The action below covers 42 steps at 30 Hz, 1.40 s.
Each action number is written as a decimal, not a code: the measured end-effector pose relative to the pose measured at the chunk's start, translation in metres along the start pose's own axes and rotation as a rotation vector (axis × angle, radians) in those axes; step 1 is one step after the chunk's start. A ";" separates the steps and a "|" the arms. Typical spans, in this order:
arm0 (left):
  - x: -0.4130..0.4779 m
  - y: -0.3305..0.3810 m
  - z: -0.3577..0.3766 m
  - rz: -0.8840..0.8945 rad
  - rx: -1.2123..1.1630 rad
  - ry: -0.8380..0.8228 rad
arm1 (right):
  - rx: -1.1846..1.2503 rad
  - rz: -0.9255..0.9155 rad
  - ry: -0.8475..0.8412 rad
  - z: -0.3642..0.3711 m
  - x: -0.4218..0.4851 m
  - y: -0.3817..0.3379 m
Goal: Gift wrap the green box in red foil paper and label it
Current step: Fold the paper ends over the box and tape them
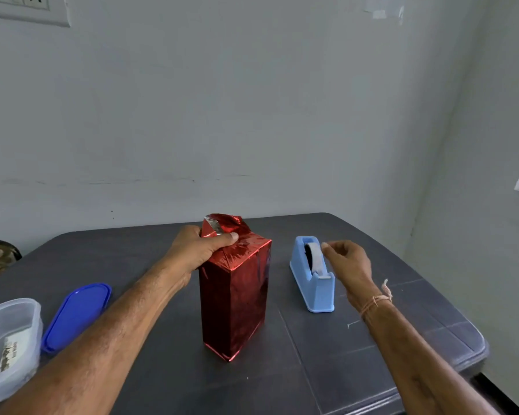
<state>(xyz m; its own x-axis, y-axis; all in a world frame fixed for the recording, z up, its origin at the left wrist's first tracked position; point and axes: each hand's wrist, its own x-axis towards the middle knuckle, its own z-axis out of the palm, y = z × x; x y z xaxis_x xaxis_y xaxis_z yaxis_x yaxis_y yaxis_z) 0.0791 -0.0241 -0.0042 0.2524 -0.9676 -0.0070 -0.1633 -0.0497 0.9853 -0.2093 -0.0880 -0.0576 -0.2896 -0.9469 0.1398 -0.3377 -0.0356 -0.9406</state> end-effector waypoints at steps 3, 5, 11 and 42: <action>0.000 0.000 0.000 -0.005 -0.002 0.005 | -0.084 0.183 -0.042 -0.011 0.009 0.029; -0.001 0.000 0.000 -0.007 -0.001 0.007 | -0.017 0.299 -0.161 -0.011 0.011 0.035; -0.004 0.002 0.001 -0.014 -0.002 0.010 | 0.088 0.435 -0.324 -0.005 0.016 0.018; -0.007 0.004 0.001 -0.026 -0.010 0.006 | 0.543 0.322 -0.026 0.021 -0.022 0.077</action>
<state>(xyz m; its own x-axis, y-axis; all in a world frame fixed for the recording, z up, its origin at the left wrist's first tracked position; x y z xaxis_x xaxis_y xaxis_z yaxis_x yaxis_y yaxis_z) 0.0757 -0.0173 -0.0008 0.2621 -0.9645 -0.0316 -0.1475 -0.0724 0.9864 -0.2104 -0.0769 -0.1400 -0.2771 -0.9442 -0.1780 0.2672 0.1022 -0.9582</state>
